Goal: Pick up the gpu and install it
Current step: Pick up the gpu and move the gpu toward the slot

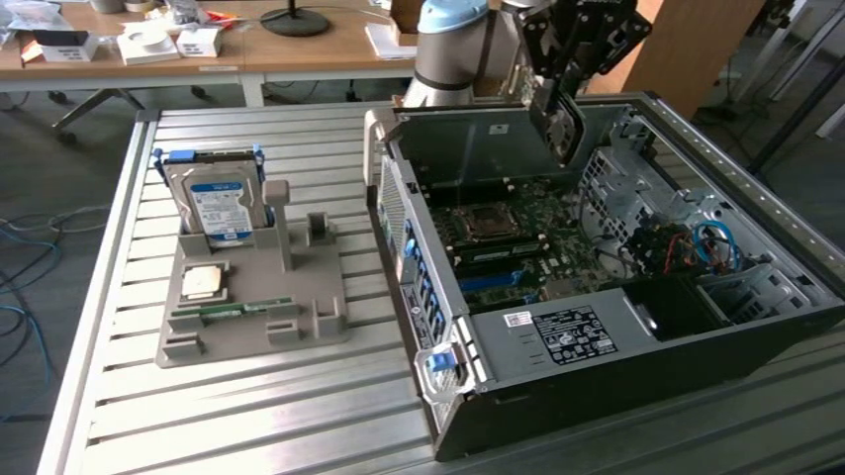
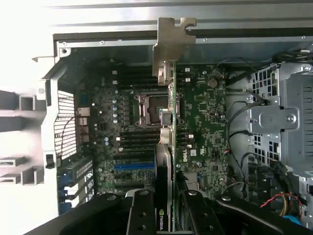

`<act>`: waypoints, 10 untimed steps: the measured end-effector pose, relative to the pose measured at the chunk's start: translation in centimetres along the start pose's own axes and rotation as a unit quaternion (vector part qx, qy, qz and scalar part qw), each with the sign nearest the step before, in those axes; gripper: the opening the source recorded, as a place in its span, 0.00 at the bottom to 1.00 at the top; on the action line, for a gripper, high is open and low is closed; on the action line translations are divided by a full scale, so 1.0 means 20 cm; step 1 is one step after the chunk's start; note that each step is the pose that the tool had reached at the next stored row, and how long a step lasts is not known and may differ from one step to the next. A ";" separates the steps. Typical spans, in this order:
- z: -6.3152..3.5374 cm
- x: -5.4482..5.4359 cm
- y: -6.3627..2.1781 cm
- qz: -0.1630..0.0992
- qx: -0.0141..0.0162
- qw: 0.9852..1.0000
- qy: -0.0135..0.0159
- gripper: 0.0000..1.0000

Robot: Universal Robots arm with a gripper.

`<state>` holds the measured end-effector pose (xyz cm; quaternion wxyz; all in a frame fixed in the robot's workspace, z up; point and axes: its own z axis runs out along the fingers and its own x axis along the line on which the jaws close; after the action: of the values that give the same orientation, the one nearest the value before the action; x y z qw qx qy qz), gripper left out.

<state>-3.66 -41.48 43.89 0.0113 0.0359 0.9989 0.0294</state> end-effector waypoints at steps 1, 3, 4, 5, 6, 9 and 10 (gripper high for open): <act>0.000 -0.01 0.001 0.000 0.000 1.000 0.000 0.27; 0.001 -0.04 0.003 0.000 0.000 1.000 0.000 0.27; 0.001 -0.06 0.004 0.000 0.000 1.000 0.000 0.27; 0.002 -0.07 0.006 0.000 0.000 1.000 0.000 0.27; 0.002 -0.09 0.007 0.000 0.000 1.000 0.000 0.27; 0.004 -0.14 0.011 0.000 0.000 1.000 0.000 0.27; 0.004 -0.16 0.012 0.000 0.000 1.000 0.000 0.27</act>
<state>-0.49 -41.47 43.89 0.0113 0.0356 0.9989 0.0294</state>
